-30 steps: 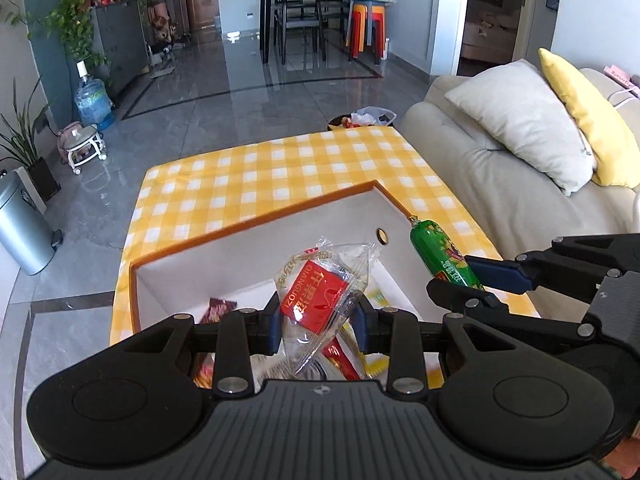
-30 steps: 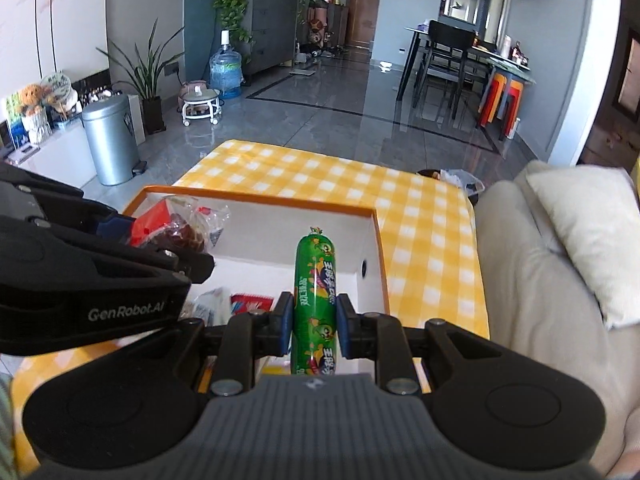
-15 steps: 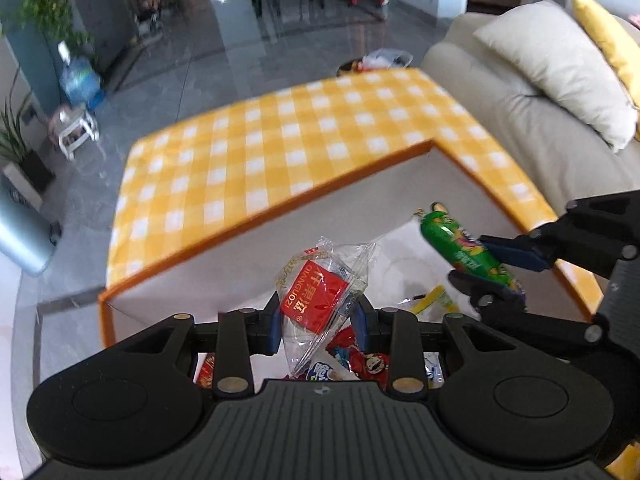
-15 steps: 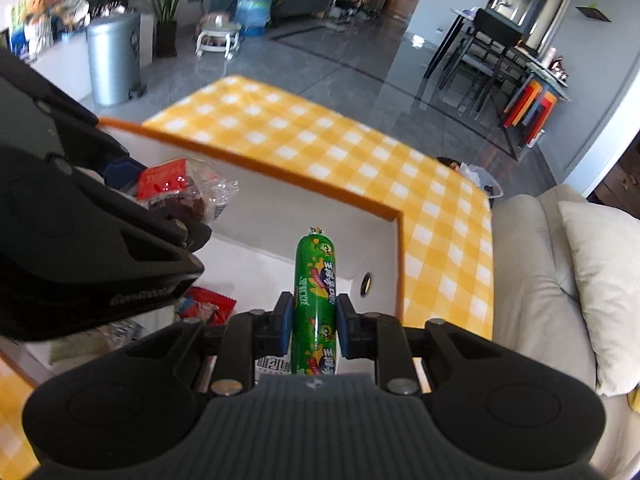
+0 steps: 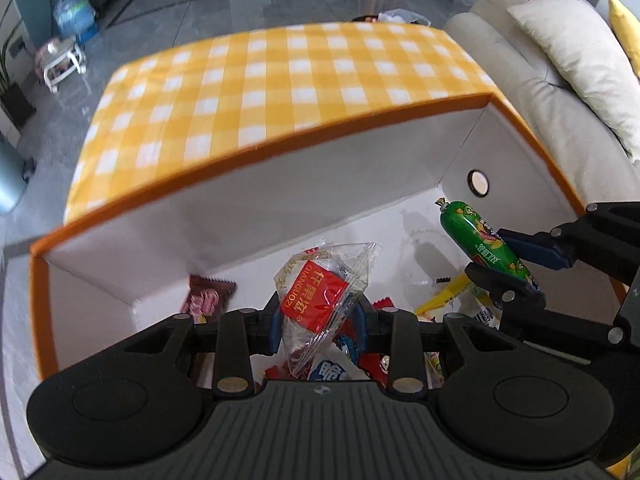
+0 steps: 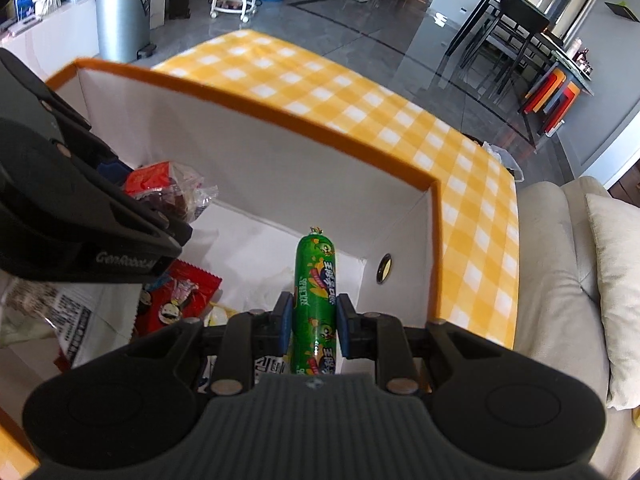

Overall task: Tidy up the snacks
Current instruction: 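Open both tools to drop the snack and sausage into the box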

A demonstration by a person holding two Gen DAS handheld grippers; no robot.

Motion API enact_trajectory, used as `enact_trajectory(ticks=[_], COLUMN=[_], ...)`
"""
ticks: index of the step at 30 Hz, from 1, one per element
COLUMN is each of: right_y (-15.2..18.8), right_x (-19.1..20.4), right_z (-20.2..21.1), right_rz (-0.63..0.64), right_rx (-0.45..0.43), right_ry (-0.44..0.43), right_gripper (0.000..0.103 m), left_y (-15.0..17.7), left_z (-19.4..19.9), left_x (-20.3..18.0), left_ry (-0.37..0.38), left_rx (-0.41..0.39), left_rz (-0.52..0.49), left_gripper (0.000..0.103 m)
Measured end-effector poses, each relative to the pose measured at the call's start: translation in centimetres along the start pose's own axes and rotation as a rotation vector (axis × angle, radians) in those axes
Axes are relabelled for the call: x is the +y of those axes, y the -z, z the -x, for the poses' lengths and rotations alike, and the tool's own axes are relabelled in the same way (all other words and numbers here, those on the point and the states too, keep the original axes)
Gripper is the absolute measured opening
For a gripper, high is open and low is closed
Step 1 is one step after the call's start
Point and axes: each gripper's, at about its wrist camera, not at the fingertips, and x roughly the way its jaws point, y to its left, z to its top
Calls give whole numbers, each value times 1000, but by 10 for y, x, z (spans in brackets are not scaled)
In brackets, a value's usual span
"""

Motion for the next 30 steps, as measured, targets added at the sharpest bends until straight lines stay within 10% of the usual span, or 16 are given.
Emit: enact_trajectory(ticks=[13,30], right_y=[3,25], right_x=[7,11], right_z=[-2,50], right_rz=[22,-93], right_rx=[16,-119], right_ry=[-14,4], right_gripper=[19,59], left_y=[7,35], left_z=[-8,50], left_x=[-3,-13], left_ry=[-30,-81], left_rx=[33,-150], left_rz=[-12,-52], left_gripper=[44,67])
